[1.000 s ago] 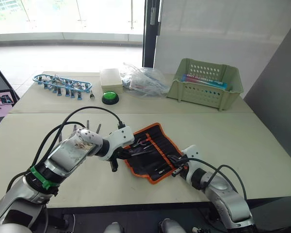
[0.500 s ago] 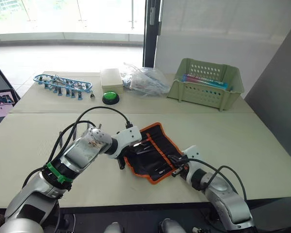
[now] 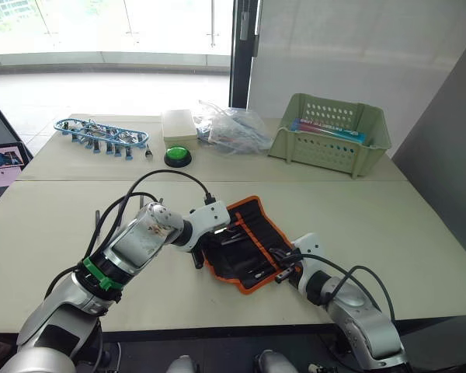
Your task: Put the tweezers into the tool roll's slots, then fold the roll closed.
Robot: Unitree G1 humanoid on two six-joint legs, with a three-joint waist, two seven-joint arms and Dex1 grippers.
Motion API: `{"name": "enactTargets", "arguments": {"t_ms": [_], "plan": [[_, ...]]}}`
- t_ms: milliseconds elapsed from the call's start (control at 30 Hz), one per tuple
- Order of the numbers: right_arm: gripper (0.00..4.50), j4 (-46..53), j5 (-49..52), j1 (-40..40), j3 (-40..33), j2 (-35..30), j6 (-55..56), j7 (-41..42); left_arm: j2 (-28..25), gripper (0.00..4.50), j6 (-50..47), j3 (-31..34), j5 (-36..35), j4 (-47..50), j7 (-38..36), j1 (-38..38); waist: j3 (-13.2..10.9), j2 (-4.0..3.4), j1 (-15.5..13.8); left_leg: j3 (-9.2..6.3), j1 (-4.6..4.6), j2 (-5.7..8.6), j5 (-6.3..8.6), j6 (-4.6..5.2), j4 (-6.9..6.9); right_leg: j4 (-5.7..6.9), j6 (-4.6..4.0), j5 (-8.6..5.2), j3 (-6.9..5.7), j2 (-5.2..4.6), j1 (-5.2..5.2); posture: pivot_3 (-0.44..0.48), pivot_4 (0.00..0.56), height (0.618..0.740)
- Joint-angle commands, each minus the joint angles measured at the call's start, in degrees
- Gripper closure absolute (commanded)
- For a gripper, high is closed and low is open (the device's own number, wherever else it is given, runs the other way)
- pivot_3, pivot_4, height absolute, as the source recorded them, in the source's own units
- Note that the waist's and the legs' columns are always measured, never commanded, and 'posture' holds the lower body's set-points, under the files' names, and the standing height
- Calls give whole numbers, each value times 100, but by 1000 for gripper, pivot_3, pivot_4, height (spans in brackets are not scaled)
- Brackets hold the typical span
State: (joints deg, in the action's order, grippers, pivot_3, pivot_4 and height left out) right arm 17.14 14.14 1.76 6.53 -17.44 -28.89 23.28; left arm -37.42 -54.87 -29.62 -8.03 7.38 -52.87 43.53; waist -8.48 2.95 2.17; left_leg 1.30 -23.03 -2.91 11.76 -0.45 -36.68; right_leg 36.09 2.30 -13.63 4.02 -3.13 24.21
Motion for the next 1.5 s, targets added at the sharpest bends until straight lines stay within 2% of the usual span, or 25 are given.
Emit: {"name": "enactTargets", "arguments": {"t_ms": [33,300,600,900,1000,1067,1200,1333,1433,1500], "plan": [[4500,-156,-79,-150,66,-11,-158,-28,160,4492,277,-54,190,-142,29,195,0,0,-4,0,0,1,0,0,-1,0,0,0,0,0,-1,0,150,738],[4500,-84,-80,-217,136,-29,-188,6,790,4492,815,-212,503,-933,47,484,1,-1,-37,-3,-8,4,0,0,-11,1,2,1,0,0,1,0,150,738],[4500,-22,-104,-256,255,-13,-236,66,1638,4492,1684,-188,854,-2306,143,832,3,-5,-99,-5,-10,6,0,0,-12,2,5,3,0,2,0,0,150,738],[4500,-55,-169,-260,232,-5,-231,89,1689,4492,1975,58,964,-2556,117,853,4,-8,-124,-8,-9,7,-1,1,-24,3,9,6,0,2,-6,0,150,738],[4500,-122,-227,-235,214,43,-231,-5,1611,3481,1947,240,890,-2354,124,783,4,-9,-108,-9,-12,7,-1,1,-24,5,9,7,0,3,-2,0,150,738],[4500,-161,-239,-213,228,65,-221,-4,1368,2833,1898,606,671,-1860,2,652,4,-9,-61,-11,-13,6,-1,1,-24,6,9,7,1,5,0,0,150,738],[4500,-199,-257,-211,240,64,-194,5,529,1441,1261,1498,81,-531,-308,66,5,-19,42,-20,-15,-1,-1,1,-13,11,5,5,1,11,5,0,150,738],[4500,-234,-263,-209,214,21,-151,28,-353,198,772,2614,-350,327,-238,-1002,6,-29,60,-28,-5,-2,0,1,-8,13,0,2,-4,10,-2,0,150,738],[4500,-242,-241,-178,199,-10,-116,90,-673,76,886,3613,-513,544,0,-1975,5,-25,29,-28,-3,-3,0,1,-9,12,2,0,-7,7,-4,0,150,738],[4500,-268,-227,-140,199,-43,-95,154,-675,76,1001,4437,-641,699,218,-2691,5,-22,19,-26,1,-3,0,1,-10,8,1,1,-9,2,-6,0,150,738]]}}
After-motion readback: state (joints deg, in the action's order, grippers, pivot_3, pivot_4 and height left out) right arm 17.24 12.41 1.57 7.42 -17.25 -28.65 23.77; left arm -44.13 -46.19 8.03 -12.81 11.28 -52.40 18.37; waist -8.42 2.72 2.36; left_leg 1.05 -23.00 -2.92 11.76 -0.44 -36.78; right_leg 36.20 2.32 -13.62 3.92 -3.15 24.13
